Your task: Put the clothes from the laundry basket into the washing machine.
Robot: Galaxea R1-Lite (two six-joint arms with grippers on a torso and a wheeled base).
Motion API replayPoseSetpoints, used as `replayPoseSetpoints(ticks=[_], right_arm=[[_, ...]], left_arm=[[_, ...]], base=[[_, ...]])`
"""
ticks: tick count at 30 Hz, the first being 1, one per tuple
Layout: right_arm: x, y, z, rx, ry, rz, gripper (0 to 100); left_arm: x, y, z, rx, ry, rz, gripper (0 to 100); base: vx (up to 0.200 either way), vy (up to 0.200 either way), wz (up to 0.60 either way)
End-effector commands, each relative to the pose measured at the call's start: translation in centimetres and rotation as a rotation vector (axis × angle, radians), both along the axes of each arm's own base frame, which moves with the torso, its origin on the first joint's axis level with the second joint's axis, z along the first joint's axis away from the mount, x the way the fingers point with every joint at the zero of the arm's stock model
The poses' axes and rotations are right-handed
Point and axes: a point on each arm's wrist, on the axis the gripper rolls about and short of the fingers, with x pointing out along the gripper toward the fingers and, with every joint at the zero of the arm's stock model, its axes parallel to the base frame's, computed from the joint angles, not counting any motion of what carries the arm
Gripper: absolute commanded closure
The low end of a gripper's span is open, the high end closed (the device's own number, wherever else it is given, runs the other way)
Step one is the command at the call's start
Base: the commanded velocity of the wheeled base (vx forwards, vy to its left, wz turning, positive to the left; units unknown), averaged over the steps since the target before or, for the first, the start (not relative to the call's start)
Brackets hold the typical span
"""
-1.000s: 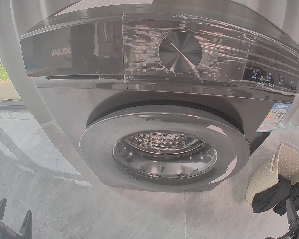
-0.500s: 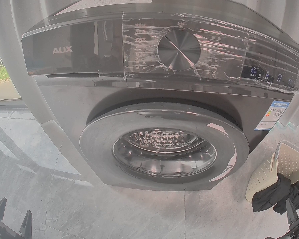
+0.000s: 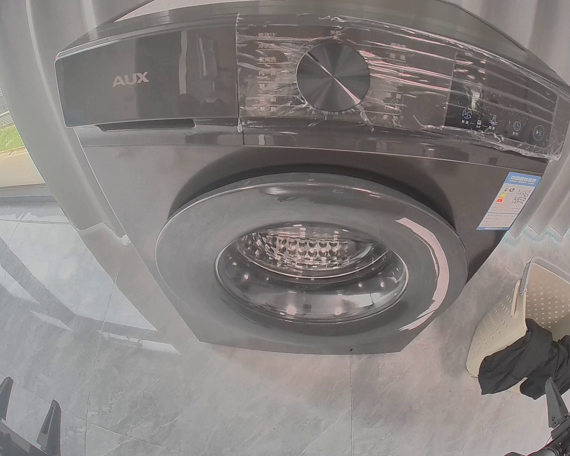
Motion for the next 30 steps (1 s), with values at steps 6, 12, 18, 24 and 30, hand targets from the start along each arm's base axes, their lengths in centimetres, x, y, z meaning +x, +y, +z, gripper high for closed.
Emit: replayPoseSetpoints(ticks=[6,12,18,24,30], right_arm=[[0.12,0.00,-0.49,0.000,0.016,0.001,0],[0.12,0.01,-0.49,0.000,0.016,0.004,0],[0.12,0.01,-0.49,-0.002,0.016,0.006,0],[0.12,0.01,-0.49,-0.002,0.016,0.004,0],[0.12,0.01,-0.49,-0.002,0.016,0.004,0]], left_arm=[[0.03,0.00,-0.52,0.004,0.004,-0.001,0],[0.03,0.00,-0.52,0.004,0.004,-0.001,0],[0.03,-0.01,-0.53,0.005,0.006,-0.003,0],[0.03,0.00,-0.52,0.005,0.004,-0.001,0],[0.03,-0.01,-0.52,0.005,0.004,-0.003,0]], base=[[-0.167,0.000,0.00],[0.000,0.000,0.00],[0.000,0.000,-0.30],[0.000,0.000,0.00],[0.000,0.000,0.00]])
